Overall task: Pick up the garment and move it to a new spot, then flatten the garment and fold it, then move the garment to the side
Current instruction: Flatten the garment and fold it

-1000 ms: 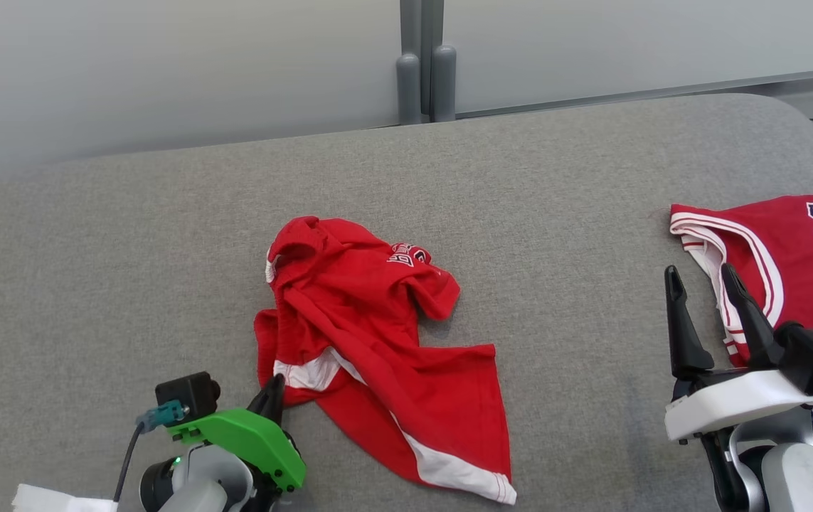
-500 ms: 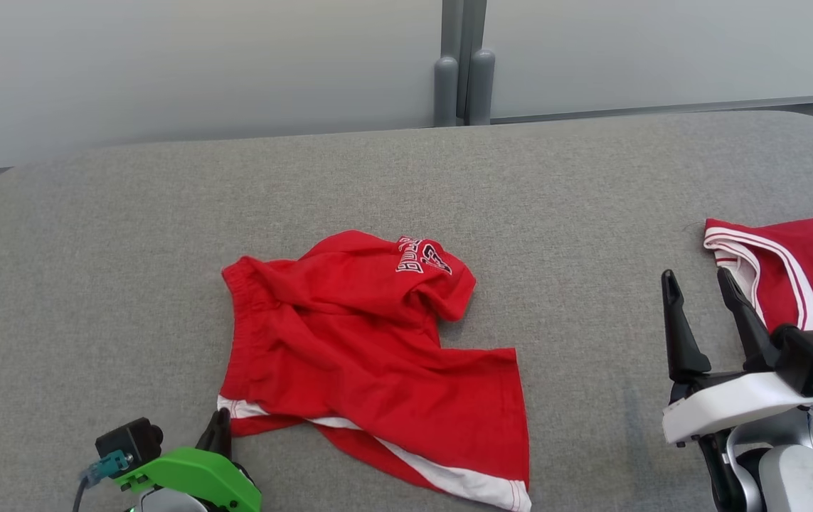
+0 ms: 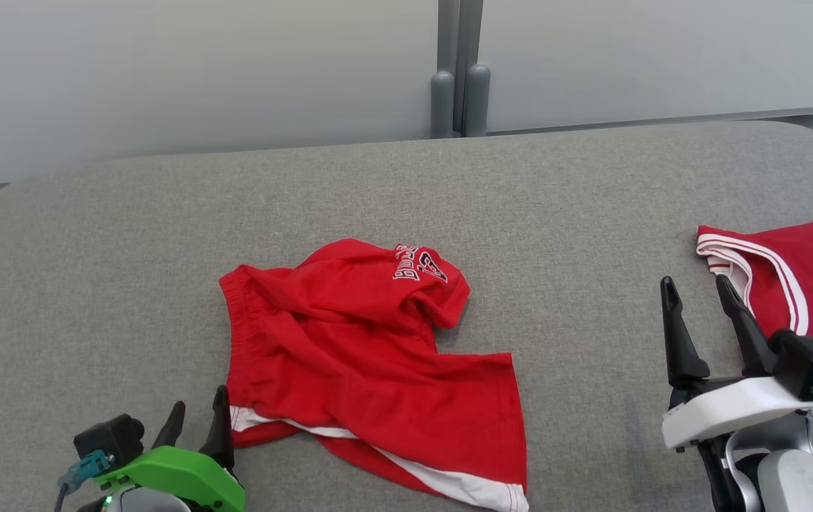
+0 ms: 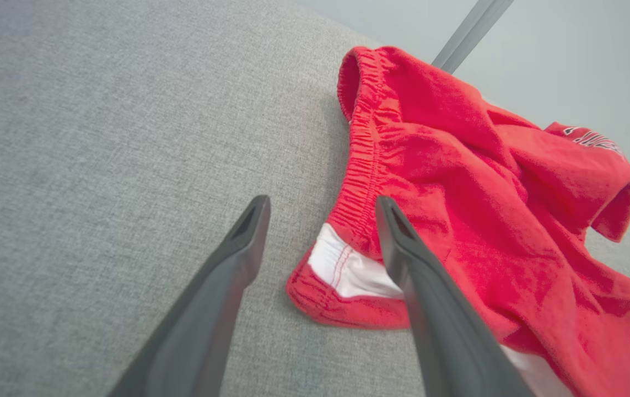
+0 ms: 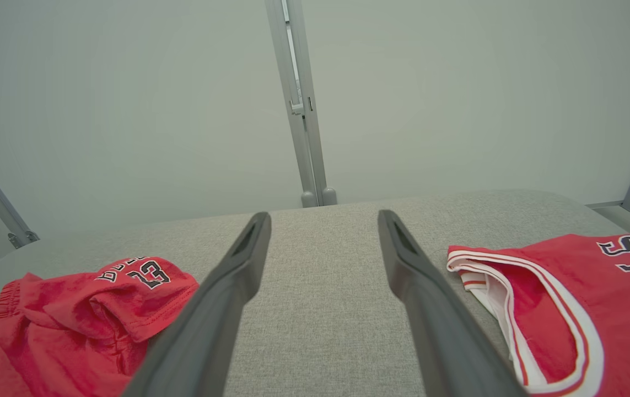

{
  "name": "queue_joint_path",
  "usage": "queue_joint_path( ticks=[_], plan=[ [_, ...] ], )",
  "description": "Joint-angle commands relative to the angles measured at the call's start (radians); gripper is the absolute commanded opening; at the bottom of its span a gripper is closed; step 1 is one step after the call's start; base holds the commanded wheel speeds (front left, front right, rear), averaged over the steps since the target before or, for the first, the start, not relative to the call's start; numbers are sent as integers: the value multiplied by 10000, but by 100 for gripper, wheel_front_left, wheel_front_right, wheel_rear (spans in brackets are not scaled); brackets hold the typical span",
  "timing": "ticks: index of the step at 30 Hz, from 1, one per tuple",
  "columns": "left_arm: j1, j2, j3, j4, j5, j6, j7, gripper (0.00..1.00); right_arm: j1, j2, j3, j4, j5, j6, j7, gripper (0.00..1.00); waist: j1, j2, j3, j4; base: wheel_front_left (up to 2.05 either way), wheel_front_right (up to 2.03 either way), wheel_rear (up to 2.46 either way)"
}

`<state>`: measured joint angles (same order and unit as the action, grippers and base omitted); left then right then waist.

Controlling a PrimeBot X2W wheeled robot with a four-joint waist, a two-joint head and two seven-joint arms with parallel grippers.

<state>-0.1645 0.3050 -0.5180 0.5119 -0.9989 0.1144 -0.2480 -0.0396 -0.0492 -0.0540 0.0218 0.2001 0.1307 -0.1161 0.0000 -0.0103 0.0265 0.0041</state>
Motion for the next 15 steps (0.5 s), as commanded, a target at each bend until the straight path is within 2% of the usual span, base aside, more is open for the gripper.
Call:
queue_joint_path(
  ticks=[1,7,9,15],
  plan=[
    [106,156,71,-145,163,10,-81,100,123,-29,-26,17,22,1,-26,100,0,103,-68,24,0,0,0],
    [220,319,413,-1289,1098,281,-165,100,182,-29,-17,-45,-70,1,-14,100,0,103,-304,134,0,0,0],
    [347,262,749,-2085,1676,425,-176,100,187,-29,42,-109,-101,1,1,100,0,103,-390,189,0,0,0],
    [837,89,1292,-3269,2642,529,-172,100,293,-29,186,-224,-124,1,56,100,0,103,-602,248,0,0,0]
  ],
)
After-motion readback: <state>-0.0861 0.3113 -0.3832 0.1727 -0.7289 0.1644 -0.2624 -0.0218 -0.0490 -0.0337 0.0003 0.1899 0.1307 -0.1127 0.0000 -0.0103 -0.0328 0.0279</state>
